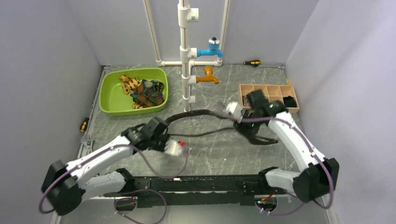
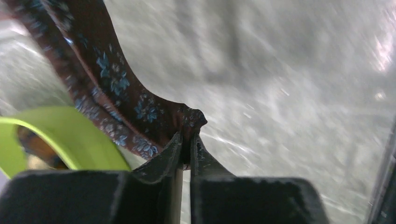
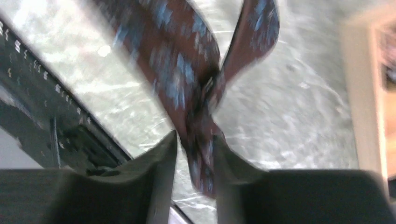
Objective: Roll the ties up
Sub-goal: Flatten out the tie at the center of the board.
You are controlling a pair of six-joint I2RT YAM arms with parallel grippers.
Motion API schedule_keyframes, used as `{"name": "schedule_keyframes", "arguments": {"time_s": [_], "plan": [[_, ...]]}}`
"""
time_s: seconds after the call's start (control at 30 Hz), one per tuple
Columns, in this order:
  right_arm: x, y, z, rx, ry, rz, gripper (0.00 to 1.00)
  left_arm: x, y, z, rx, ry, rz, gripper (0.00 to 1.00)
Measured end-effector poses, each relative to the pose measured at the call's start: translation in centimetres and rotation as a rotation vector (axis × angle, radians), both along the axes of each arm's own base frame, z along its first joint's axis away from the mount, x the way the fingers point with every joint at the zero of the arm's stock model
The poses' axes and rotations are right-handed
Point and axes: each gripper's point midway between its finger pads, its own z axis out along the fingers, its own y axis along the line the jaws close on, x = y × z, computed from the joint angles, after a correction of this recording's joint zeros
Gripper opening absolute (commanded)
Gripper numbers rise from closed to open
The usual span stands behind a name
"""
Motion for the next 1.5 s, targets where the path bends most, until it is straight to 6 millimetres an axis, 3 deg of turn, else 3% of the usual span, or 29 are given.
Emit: {"name": "schedule_keyframes", "arguments": {"time_s": [0.07,0.13,0.17,0.27,0.43,0.5,0.63,0.77,1.1,1.17,1.27,1.33,1.43,1.5], "plan": [[-3.9,1.5,-2.2,-0.033,0.037,0.128,0.61,-2.1,3.1,-1.8,0.077,-0.023,-0.043,0.47],[-7.0,1.4,-4.6,-0.079,0.122,0.194,0.68,-4.7,6.2,-4.5,0.173,0.006,-0.093,0.74],[-7.8,0.8,-5.5,-0.103,0.161,0.196,0.72,-6.0,7.7,-5.6,0.217,0.032,-0.112,0.82],[-8.4,-0.9,-6.2,-0.138,0.190,0.141,0.76,-7.9,9.5,-5.9,0.239,0.046,-0.136,0.86],[-7.3,-3.3,-5.4,-0.126,0.135,-0.009,0.70,-7.1,7.8,-2.7,0.114,0.021,-0.057,0.83],[-7.0,-4.7,-5.9,-0.125,0.174,-0.096,0.64,-6.3,7.2,-2.0,0.082,0.048,0.003,0.81],[-6.6,-7.1,-8.0,-0.125,0.298,-0.235,0.60,-2.5,6.8,-1.5,0.011,0.125,0.248,0.81],[-6.8,-8.0,-9.5,-0.137,0.348,-0.273,0.58,1.3,7.0,-1.9,-0.019,0.161,0.422,0.81],[-8.2,-10.2,-11.8,-0.184,0.394,-0.331,0.52,9.3,4.6,-2.3,-0.033,0.093,0.484,0.81],[-8.0,-10.4,-12.1,-0.187,0.395,-0.340,0.51,10.4,4.2,-2.9,-0.021,0.084,0.474,0.79],[-7.7,-10.6,-12.6,-0.190,0.398,-0.348,0.49,11.1,3.9,-4.6,0.022,0.085,0.438,0.67],[-7.6,-10.6,-12.9,-0.189,0.401,-0.352,0.48,10.9,3.8,-5.5,0.053,0.098,0.408,0.49],[-7.6,-10.8,-13.2,-0.191,0.410,-0.363,0.48,10.4,3.9,-6.4,0.087,0.115,0.373,0.10],[-7.6,-10.8,-13.4,-0.190,0.412,-0.369,0.47,9.9,4.1,-6.7,0.106,0.129,0.356,0.00]]}}
